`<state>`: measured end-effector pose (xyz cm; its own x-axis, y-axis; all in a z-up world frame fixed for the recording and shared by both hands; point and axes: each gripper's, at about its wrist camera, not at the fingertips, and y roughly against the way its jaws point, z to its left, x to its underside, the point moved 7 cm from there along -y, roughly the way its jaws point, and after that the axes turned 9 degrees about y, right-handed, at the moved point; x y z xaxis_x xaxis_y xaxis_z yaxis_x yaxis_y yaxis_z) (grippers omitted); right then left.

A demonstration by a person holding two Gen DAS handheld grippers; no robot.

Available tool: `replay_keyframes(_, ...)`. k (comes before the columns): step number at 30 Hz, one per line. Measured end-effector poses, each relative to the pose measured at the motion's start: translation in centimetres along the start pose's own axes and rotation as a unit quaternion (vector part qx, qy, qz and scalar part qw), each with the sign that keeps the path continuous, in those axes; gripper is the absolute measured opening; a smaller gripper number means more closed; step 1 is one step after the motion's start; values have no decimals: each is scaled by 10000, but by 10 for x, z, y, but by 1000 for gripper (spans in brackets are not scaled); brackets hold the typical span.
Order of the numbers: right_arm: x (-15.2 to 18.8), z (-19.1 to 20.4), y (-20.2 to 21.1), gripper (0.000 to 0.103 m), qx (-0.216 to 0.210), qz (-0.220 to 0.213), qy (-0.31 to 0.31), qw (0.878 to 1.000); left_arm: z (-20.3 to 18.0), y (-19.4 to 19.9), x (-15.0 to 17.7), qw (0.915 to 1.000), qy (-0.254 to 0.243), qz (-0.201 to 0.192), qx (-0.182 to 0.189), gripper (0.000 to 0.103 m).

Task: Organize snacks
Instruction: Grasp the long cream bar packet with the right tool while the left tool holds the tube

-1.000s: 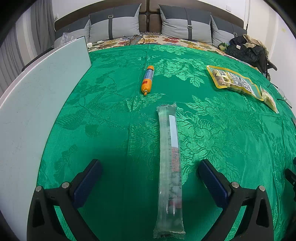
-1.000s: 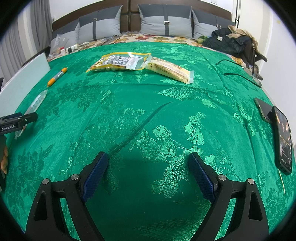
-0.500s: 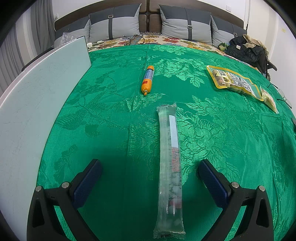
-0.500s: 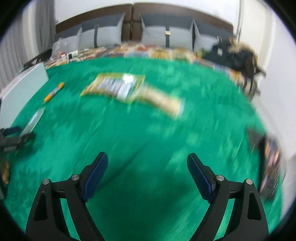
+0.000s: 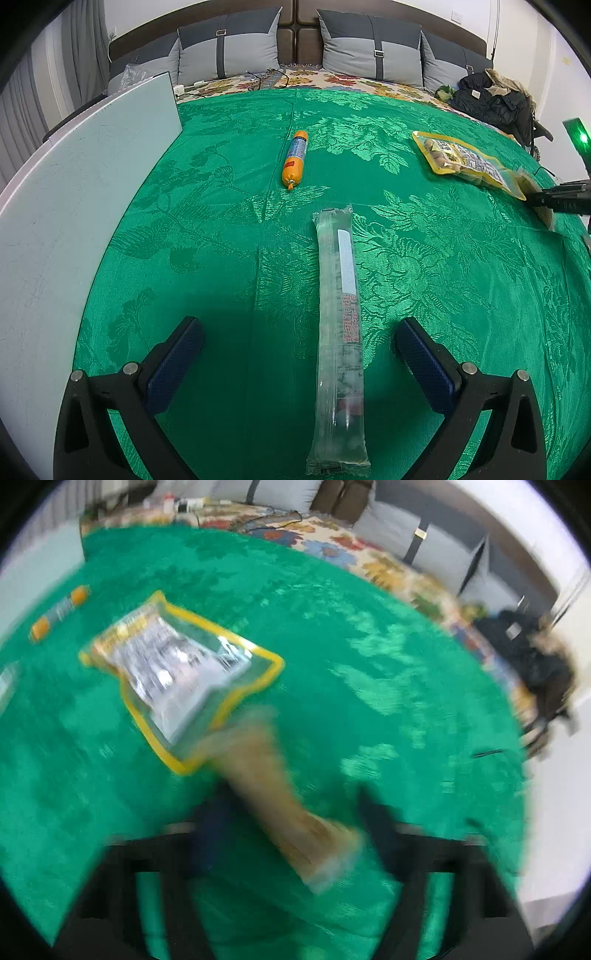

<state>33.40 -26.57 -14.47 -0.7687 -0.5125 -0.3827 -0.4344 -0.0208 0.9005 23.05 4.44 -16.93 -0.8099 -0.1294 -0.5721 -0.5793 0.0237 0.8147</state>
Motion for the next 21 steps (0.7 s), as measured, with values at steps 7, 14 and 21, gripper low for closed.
replay_keyframes(7, 19, -10, 37, 17, -356, -264, -1336, 9900, 0, 0, 0, 10000, 0, 0, -1, 103)
replay_keyframes(14, 55, 42, 92, 17, -1795, -119, -2578, 9493, 0, 0, 0, 10000, 0, -1, -1, 103)
replay_keyframes(21, 83, 128, 80, 18, -1064, -288, -1892, 9757, 0, 0, 0, 10000, 1, -1, 0, 103)
